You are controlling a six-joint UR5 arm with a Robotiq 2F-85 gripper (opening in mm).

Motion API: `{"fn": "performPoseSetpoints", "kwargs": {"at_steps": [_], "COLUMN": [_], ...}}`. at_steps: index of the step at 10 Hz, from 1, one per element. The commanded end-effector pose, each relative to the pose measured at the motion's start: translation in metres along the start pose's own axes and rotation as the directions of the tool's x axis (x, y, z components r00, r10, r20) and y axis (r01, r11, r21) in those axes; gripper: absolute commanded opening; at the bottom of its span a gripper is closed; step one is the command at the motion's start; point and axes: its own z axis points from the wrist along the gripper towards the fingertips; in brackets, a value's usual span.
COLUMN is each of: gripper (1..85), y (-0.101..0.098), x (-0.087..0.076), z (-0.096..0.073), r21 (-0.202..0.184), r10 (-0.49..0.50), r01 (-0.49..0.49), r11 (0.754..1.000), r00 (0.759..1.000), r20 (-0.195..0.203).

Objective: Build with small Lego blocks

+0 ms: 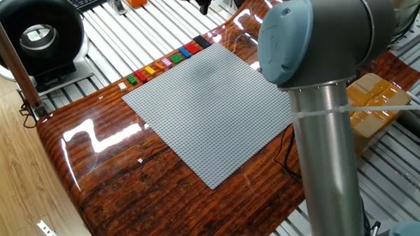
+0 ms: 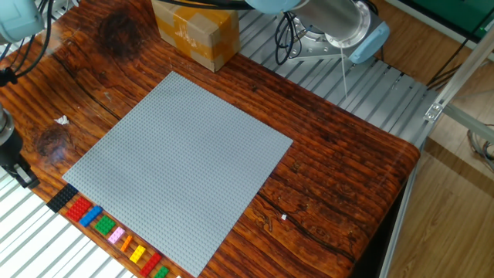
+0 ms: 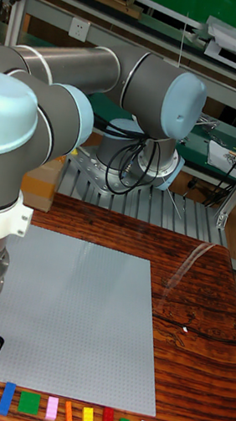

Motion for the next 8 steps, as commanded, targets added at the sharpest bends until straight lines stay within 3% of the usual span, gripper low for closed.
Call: {"fn": "performPoseSetpoints", "kwargs": {"at_steps": [1,6,8], "gripper": [1.0,1.0,2.7], "y": [-0.0001,0.0035,0.0045], "x": [-0.0029,-0.0036,0.0022], "z": [-0.0011,-0.0011,0.0011], "r21": [-0.004,-0.018,-0.025], "r10": [0.033,0.011,0.001], "r01": [-0.033,-0.011,-0.001], "r11": [0.999,1.0,1.0], "r00": [0.999,1.0,1.0], "r20": [0.012,0.014,-0.014]}}
